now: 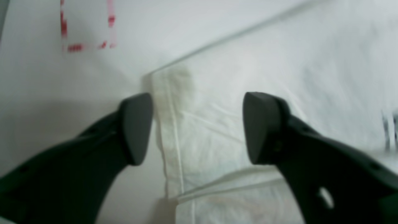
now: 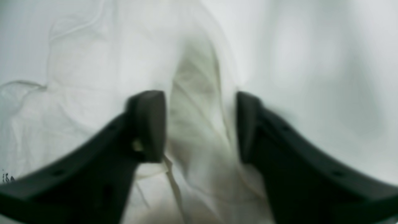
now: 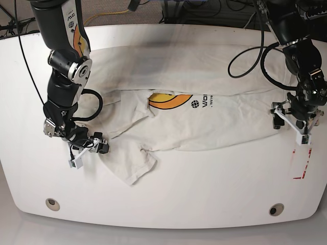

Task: Fold the T-shirt properly
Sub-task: 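Grasp the hem edge of the shirt with both grippers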

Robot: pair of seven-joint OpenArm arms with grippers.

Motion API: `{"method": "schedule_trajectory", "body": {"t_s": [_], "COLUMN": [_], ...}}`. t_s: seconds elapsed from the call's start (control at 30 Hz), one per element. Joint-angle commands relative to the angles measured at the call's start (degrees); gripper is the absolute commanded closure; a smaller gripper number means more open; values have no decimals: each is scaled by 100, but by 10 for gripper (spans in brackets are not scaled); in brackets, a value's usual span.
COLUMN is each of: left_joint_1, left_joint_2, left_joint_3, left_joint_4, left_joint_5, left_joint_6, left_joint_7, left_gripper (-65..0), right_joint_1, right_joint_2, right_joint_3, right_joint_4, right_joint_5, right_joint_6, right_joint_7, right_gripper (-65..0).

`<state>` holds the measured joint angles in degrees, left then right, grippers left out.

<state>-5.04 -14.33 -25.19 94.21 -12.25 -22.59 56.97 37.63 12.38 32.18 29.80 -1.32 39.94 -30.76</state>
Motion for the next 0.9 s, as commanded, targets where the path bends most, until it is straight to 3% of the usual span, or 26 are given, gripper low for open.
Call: {"method": "schedule_trajectory", "body": {"t_s": [0.0,0.13,0.27,0.63,0.87], "left_joint_1": [-468,-863,-1118,-1637,-1672], "left_joint_2": [-93,-93,-101,-110,-101], "left_joint_3": [-413,-536,-571,-492,317], "left_joint_4": [-512,-1197,-1716,-3360,-3562], "left_joint_5": [34,34,34,34,25], "left_joint_6": [584,795,795,804,813], "left_joint_7": [-119,-119,-172,-998,-1271], "left_gripper": [-528,-581,-581,-581,-578], "right_joint_1": [154,163,163,171,268], "right_joint_2": [50,-29,-47,-47,-12], "right_joint_3": [-5,-14,-14,-14,-23], "right_joint_4": [40,40,40,40,48], "right_joint_5": [-39,-39,-39,-39,-39], "right_joint_6": [6,6,6,6,6], "right_joint_7": [48,57,57,48,48], "right_gripper": [-168,-62,-73,-70,-46]}}
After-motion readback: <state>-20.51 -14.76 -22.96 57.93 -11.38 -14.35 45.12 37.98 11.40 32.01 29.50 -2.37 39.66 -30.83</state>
